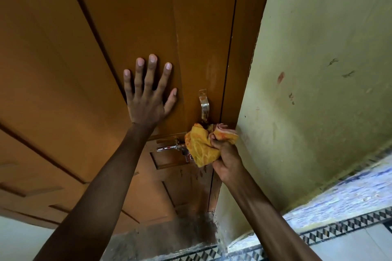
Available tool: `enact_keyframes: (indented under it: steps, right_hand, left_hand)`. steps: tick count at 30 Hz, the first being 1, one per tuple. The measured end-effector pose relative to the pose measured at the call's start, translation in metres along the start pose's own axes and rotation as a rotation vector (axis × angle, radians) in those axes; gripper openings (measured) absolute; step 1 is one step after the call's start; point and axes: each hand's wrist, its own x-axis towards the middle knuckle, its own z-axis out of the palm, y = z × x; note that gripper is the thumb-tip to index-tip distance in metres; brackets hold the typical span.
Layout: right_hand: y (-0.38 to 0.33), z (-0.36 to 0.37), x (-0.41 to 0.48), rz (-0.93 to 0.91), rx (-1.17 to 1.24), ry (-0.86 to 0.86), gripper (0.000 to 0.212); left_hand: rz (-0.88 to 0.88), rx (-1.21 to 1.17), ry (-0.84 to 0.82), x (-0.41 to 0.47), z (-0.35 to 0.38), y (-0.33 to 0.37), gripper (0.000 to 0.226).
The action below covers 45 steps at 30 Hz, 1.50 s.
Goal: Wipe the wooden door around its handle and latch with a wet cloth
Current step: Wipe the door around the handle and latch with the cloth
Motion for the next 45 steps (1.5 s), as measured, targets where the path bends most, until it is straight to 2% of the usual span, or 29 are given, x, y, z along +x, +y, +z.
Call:
enact_keyframes:
  steps: [8, 16, 23, 26, 29, 31, 33, 36, 37, 39, 42, 44, 45]
  right_hand:
    - [0.002, -0.001, -0.001, 0.032, -0.026, 0.04, 0.034]
    - [0.005, 0.0, 0.001, 0.044, -0.028, 0.04, 0.044]
    - [0.001, 0.002, -0.002, 0.0, -0.082, 0.015, 0.032]
    - [-0.016, 0.003, -0.016, -0.209, -0.23, 0.02, 0.029]
    - [-0.034, 0.017, -0.008, -0.56, -0.582, 0.107, 0.039]
    - [-0.033, 0.02, -0.001, -0.679, -0.824, 0.067, 0.042]
    - [-0.028, 0.016, 0.0, -0.589, -0.943, -0.016, 0.044]
    - [-0.049, 0.024, -0.006, -0.242, -0.755, -0.158, 0.052]
    - [-0.059, 0.03, -0.007, -0.191, -0.685, -0.207, 0.056]
    - [-0.075, 0.041, -0.007, -0.193, -0.661, -0.261, 0.055]
    - [-0.065, 0.044, -0.008, -0.257, -0.721, -0.191, 0.045]
    - [-0.044, 0.037, -0.002, -0.321, -0.799, -0.151, 0.022]
    - [-0.034, 0.031, 0.001, -0.341, -0.86, -0.116, 0.018]
  left_hand:
    - [0.008, 0.001, 0.014, -0.002, 0.001, -0.001, 0.071]
    - [0.001, 0.006, 0.004, -0.002, 0.002, -0.001, 0.07]
    - [0.013, 0.009, -0.001, -0.001, 0.001, 0.0, 0.073]
    - [0.011, 0.009, -0.005, -0.003, 0.002, 0.0, 0.073]
    - [0.014, 0.021, -0.006, -0.001, 0.001, 0.0, 0.074]
    - [0.01, 0.013, -0.005, -0.001, 0.002, 0.001, 0.073]
    - [0.004, 0.017, -0.005, -0.002, 0.003, 0.001, 0.07]
    - [0.002, 0.028, -0.017, -0.002, 0.002, 0.0, 0.07]
    - [0.0, 0.026, -0.019, -0.001, 0.002, 0.001, 0.07]
    - [-0.012, 0.023, -0.019, 0.0, 0.001, 0.002, 0.069]
    - [-0.026, 0.022, -0.023, -0.001, 0.001, 0.002, 0.066]
    - [-0.032, 0.022, -0.029, 0.0, 0.0, 0.002, 0.065]
    - [-0.031, 0.015, -0.033, 0.001, 0.0, 0.002, 0.065]
